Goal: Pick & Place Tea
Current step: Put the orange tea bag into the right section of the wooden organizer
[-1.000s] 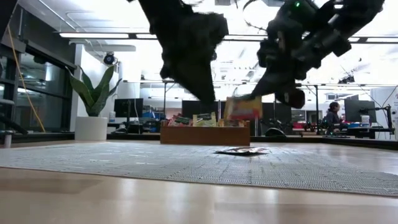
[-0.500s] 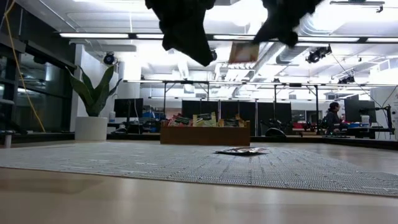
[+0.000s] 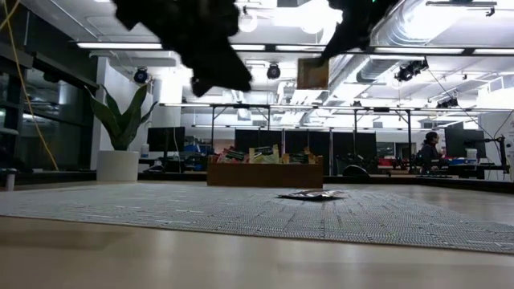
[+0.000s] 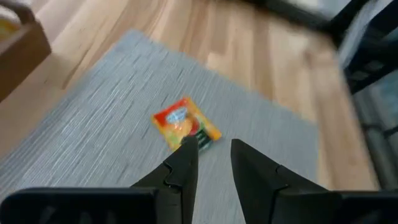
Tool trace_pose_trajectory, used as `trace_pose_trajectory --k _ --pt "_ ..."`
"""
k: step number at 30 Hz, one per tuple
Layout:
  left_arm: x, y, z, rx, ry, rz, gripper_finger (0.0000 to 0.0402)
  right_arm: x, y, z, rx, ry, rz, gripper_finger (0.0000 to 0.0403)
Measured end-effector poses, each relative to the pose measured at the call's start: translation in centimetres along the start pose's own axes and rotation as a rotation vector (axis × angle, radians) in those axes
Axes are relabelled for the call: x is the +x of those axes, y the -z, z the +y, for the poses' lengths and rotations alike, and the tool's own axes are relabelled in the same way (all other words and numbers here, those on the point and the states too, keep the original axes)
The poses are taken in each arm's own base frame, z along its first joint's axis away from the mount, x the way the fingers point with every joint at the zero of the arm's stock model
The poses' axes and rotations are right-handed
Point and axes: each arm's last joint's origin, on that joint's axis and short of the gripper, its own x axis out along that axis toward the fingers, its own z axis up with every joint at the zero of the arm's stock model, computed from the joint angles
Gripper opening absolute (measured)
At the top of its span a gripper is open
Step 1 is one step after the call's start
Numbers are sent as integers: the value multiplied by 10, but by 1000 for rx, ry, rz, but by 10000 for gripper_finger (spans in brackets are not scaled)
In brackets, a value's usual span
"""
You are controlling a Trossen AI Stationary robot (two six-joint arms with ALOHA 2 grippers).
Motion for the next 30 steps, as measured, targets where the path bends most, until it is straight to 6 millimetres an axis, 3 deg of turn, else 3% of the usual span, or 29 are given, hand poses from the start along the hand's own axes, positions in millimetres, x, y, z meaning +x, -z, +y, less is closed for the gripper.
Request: trace_pose_trajectory --k 8,12,20,30 --pt "-36 28 16 -49 119 -153 94 77 13 -16 -27 -122 137 0" --pt "-45 48 20 -96 183 -181 94 104 23 -26 -34 -129 193 0" --pt "-59 80 27 -212 291 -267 94 130 35 -40 -16 -111 241 0" --pt "-68 88 28 -246 361 -343 94 149 47 -50 32 -98 291 0"
